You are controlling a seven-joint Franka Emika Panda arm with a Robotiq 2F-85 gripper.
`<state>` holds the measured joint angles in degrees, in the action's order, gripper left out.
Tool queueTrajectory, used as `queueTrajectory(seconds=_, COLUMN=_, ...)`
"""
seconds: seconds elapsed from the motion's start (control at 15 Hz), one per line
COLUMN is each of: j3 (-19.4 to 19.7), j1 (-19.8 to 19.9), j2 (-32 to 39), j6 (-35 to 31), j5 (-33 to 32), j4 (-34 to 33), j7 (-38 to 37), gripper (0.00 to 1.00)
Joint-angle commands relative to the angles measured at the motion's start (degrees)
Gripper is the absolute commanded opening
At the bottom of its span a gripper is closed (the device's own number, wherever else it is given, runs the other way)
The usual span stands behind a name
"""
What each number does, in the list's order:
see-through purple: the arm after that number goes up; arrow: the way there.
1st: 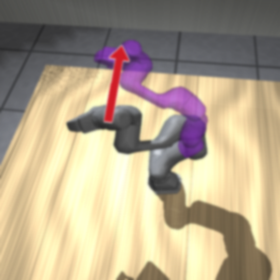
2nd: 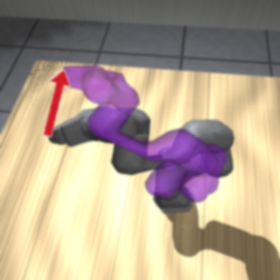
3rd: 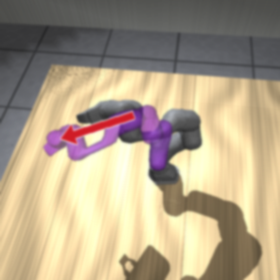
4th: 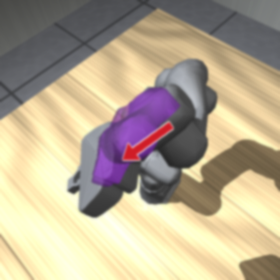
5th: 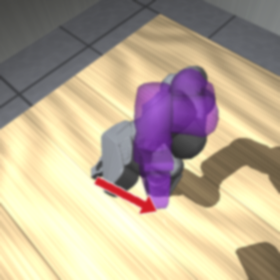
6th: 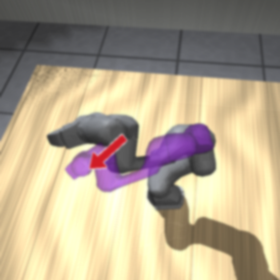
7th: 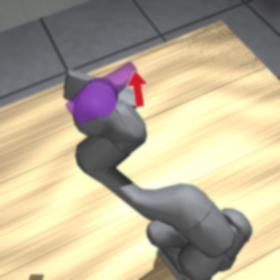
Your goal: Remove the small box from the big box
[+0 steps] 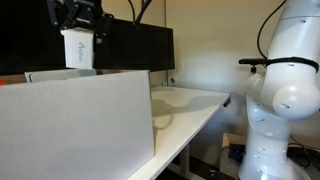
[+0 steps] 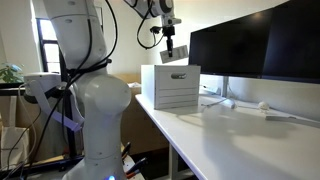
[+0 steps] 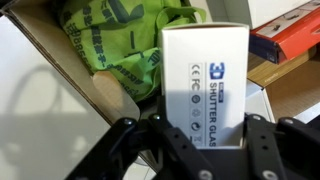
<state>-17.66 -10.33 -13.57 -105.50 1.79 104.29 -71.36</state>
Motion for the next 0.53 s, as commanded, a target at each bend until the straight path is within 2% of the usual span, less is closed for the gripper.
queueTrajectory(seconds=0.0, j3=0.20, j1=-0.21, j2=1.58, j6=0.47, j5=1.37, j4=-4.06, j7=0.17, gripper=0.31)
queueTrajectory(seconds=0.2, j3=0.11, j1=-0.64, j2=2.94, j6=1.80, j5=1.79, j4=-7.46, j7=0.52, gripper=0.31)
queueTrajectory(seconds=0.47, j3=0.85, j1=-1.12, j2=4.82, j6=8.35, j5=5.15, j4=-12.12, j7=1.83, gripper=0.31)
